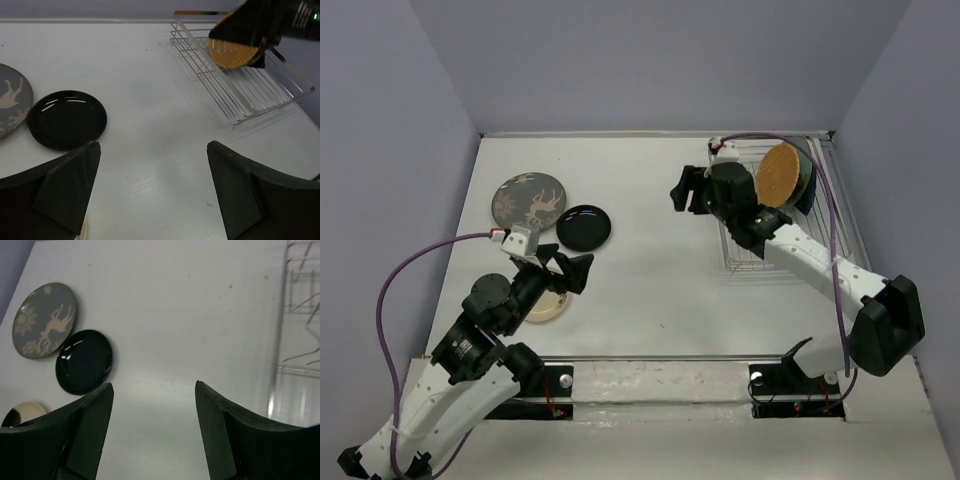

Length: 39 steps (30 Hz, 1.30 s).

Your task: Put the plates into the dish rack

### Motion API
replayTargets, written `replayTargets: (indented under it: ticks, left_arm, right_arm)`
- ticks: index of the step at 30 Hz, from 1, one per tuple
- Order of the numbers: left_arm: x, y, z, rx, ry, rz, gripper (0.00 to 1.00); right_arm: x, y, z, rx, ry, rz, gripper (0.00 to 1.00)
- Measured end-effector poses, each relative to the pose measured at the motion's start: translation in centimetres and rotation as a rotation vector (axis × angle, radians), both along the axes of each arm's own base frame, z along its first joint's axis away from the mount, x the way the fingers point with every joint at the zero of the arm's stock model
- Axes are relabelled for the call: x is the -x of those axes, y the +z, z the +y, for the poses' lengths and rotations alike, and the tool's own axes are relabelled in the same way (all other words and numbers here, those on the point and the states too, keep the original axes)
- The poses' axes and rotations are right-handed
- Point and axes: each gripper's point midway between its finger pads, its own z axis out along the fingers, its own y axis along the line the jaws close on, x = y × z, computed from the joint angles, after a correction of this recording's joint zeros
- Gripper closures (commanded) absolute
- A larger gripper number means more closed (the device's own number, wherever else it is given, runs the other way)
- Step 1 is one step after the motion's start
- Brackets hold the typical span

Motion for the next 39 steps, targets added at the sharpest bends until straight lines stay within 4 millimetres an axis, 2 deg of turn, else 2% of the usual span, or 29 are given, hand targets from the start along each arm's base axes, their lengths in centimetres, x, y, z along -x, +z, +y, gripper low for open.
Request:
replayTargets:
  ticks: [3,7,8,9,11,14,15,19,24,27,28,30,31,33,36,39]
  left_arm:
    - [-0.2,1.1,2.0,0.029,0.09,-0.043,0.01]
    - [-0.2,2.3,4.2,0.066,0.187,-0.088,0.01]
    - [-0.3,2.5,4.5,0.07,0.203,-0.093,0.01]
    - [-0.3,2.5,4.7,0.072,0.211,-0.094,0.01]
    - [-0.4,2.5,5.0,0.071,0.23,-0.094,0.01]
    - [-0.5,2.4,5.2,0.069,0.241,-0.092,0.01]
    - [-0.6,2.4,5.2,0.067,0.244,-0.09,0.01]
    - [-0.9,2.1,5.2,0.057,0.248,-0.079,0.01]
    - [-0.9,2.0,5.2,0.055,0.247,-0.077,0.01]
    - [-0.9,2.0,5.1,0.058,0.246,-0.076,0.01]
    - [-0.9,2.0,5.1,0.059,0.245,-0.077,0.01]
    - [-0.8,2.1,5.2,0.063,0.245,-0.08,0.01]
    - [-0.7,2.2,5.2,0.066,0.244,-0.083,0.01]
    - [-0.6,2.3,5.3,0.071,0.244,-0.089,0.01]
    - [-0.4,2.5,5.4,0.077,0.241,-0.095,0.01]
    - [-0.3,2.6,5.3,0.08,0.231,-0.097,0.01]
  right_arm:
    - [2.9,-4.2,5.0,-0.068,0.088,0.073,0.42]
    - [8.2,-10.7,13.9,-0.132,0.236,0.214,0.43]
    - [9.0,-11.4,15.2,-0.148,0.257,0.231,0.43]
    - [10.4,-13.3,17.5,-0.158,0.292,0.271,0.43]
    - [12.3,-16.1,20.8,-0.175,0.333,0.33,0.43]
    - [14.5,-20.4,24.9,-0.209,0.377,0.417,0.43]
    - [14.8,-21.4,25.7,-0.233,0.376,0.44,0.43]
    - [14.1,-21.0,29.5,-0.365,0.405,0.448,0.44]
    - [13.4,-21.1,32.4,-0.462,0.413,0.475,0.51]
    - [13.4,-21.3,33.9,-0.497,0.419,0.486,0.59]
    - [13.6,-21.5,34.0,-0.501,0.418,0.494,0.7]
    - [14.0,-21.7,34.2,-0.507,0.415,0.507,0.79]
    - [14.2,-21.9,34.1,-0.504,0.412,0.514,0.88]
    - [14.5,-22.6,33.6,-0.501,0.394,0.53,0.93]
    - [14.9,-22.6,32.4,-0.478,0.381,0.526,0.93]
    - [15.4,-22.3,29.6,-0.401,0.351,0.51,0.93]
